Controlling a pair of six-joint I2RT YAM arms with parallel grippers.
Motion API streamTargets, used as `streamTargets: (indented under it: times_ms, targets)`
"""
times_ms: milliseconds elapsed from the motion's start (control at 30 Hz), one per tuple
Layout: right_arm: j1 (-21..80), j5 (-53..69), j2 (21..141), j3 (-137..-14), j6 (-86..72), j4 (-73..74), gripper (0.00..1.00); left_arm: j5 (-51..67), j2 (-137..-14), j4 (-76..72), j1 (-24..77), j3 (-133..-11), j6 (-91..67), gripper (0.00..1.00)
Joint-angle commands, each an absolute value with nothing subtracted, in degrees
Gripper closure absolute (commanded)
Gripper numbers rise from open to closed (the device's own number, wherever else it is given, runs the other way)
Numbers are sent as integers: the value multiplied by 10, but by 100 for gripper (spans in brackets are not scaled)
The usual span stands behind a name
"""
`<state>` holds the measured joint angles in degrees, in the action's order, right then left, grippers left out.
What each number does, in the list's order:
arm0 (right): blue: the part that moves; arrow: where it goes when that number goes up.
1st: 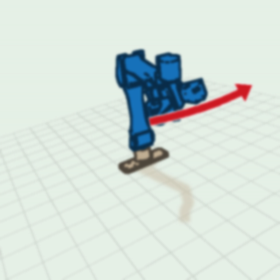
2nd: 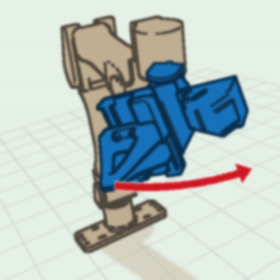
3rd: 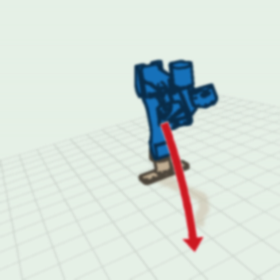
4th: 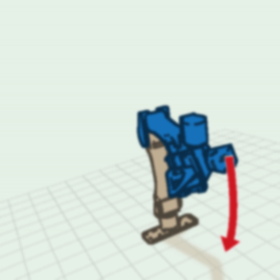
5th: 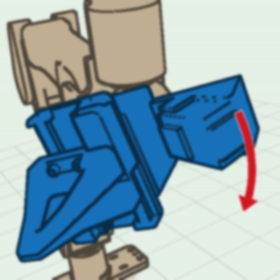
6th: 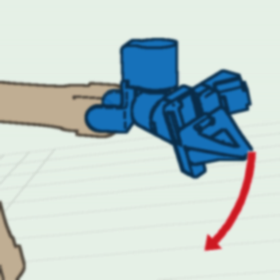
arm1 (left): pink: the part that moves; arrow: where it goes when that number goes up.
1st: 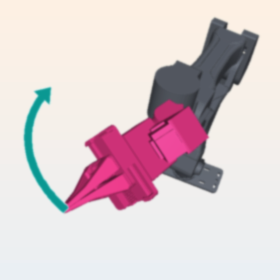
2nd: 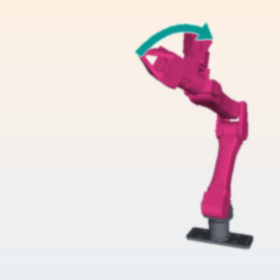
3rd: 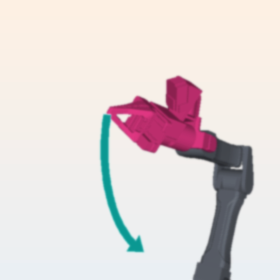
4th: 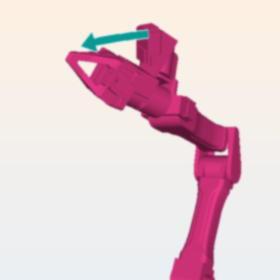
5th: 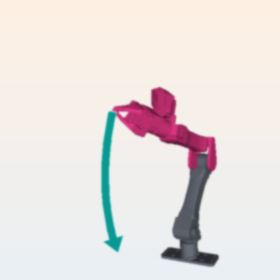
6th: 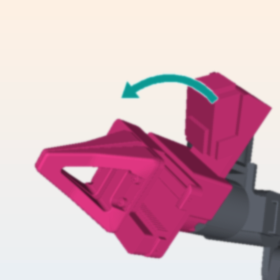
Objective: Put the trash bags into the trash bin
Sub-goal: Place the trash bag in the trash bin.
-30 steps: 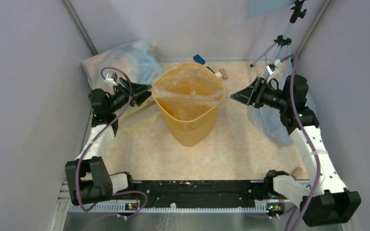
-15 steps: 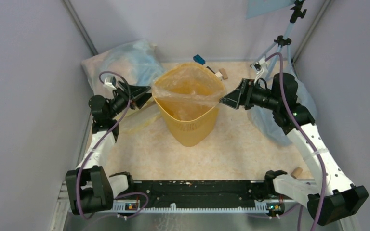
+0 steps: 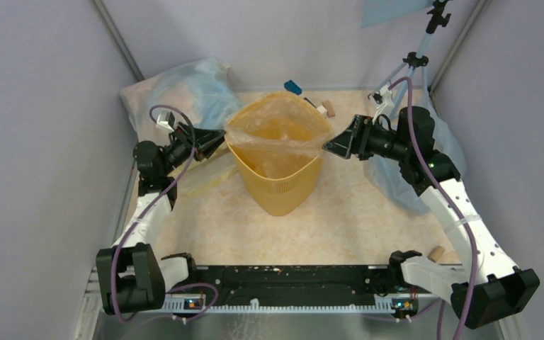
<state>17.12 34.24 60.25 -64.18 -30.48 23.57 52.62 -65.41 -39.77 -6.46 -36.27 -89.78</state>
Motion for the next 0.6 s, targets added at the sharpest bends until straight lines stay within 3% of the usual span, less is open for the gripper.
streamTargets:
  times_ms: [0, 167, 567]
  targets:
    - [174, 339, 603, -642, -293, 220, 28, 527, -646, -409, -58, -374, -878, 64]
    - [174, 339, 608, -644, -288, 223, 28, 524, -638, -352, -55, -398, -831, 55]
    - [174, 329, 605, -647, -278, 236, 29, 466, -581, -232, -55, -435, -756, 55]
